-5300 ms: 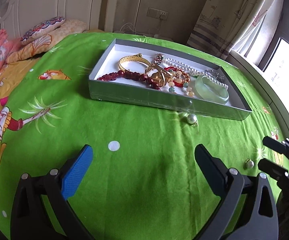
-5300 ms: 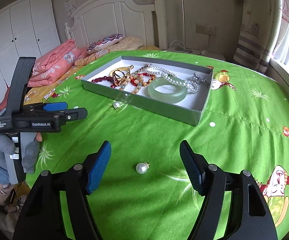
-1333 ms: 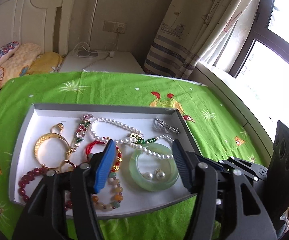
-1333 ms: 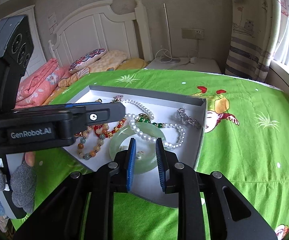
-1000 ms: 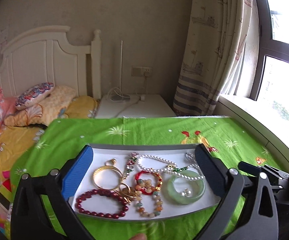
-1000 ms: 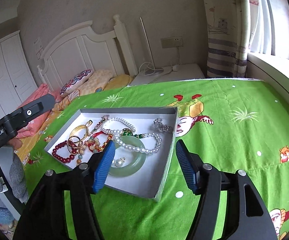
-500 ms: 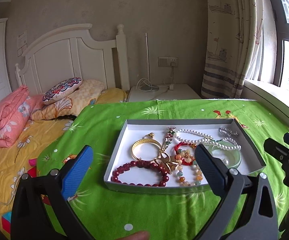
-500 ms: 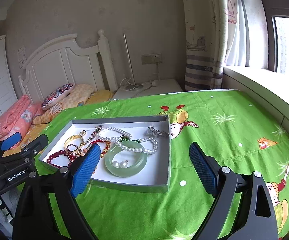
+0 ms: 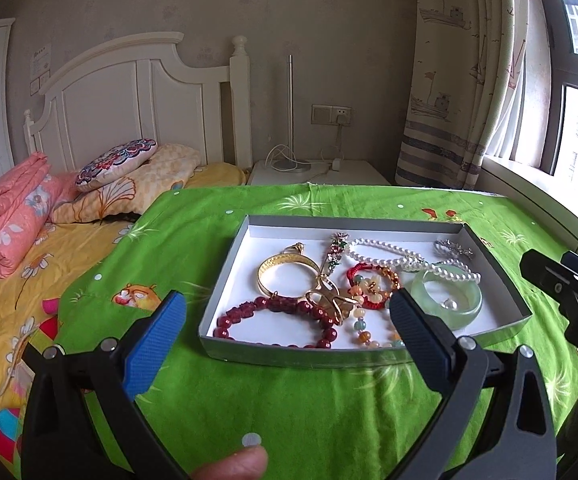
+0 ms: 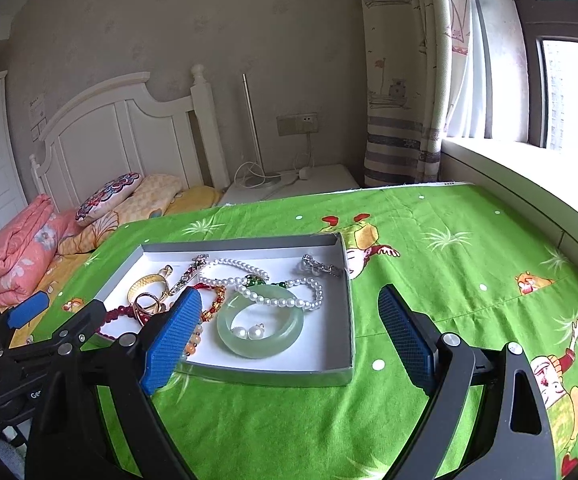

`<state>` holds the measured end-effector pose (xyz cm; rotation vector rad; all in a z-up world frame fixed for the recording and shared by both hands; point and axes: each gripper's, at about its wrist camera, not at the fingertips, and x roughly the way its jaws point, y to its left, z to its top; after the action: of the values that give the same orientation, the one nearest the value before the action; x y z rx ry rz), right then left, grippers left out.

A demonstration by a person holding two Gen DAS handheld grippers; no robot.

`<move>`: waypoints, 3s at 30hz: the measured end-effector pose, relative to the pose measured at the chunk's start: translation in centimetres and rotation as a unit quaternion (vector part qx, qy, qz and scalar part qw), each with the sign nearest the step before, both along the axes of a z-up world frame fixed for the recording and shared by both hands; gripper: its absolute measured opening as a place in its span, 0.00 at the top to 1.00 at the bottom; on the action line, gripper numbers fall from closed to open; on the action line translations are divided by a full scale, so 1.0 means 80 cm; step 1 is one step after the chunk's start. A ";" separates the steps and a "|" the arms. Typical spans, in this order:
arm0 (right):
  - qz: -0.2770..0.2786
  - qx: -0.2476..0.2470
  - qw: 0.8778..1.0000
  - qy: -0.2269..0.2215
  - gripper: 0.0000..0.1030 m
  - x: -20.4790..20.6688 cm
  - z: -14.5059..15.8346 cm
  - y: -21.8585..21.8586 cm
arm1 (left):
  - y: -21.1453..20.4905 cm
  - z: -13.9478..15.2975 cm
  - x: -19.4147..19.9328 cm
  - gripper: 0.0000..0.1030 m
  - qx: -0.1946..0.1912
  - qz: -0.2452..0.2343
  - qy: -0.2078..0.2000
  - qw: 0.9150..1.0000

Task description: Organize jewelry

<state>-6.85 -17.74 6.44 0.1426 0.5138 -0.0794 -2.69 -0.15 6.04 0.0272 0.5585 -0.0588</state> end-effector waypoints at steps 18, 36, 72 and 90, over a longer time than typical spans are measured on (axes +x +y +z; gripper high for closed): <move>-0.017 -0.005 0.997 0.072 0.16 0.025 -0.039 0.001 | -0.005 -0.020 0.005 0.02 0.014 0.010 0.033 0.999; -0.010 -0.003 0.998 0.057 0.16 0.020 -0.034 0.001 | -0.008 -0.019 0.003 0.02 0.015 0.005 0.029 0.999; -0.011 -0.001 0.998 0.056 0.16 0.019 -0.033 0.000 | -0.009 -0.020 0.003 0.02 0.016 0.004 0.029 0.999; -0.010 -0.001 0.998 0.057 0.16 0.019 -0.034 0.002 | -0.011 -0.020 0.002 0.02 0.017 0.005 0.028 0.999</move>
<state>-5.35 -17.56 3.72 0.1422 0.6252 -0.1075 -2.49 -1.00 4.44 0.0560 0.6160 -0.0414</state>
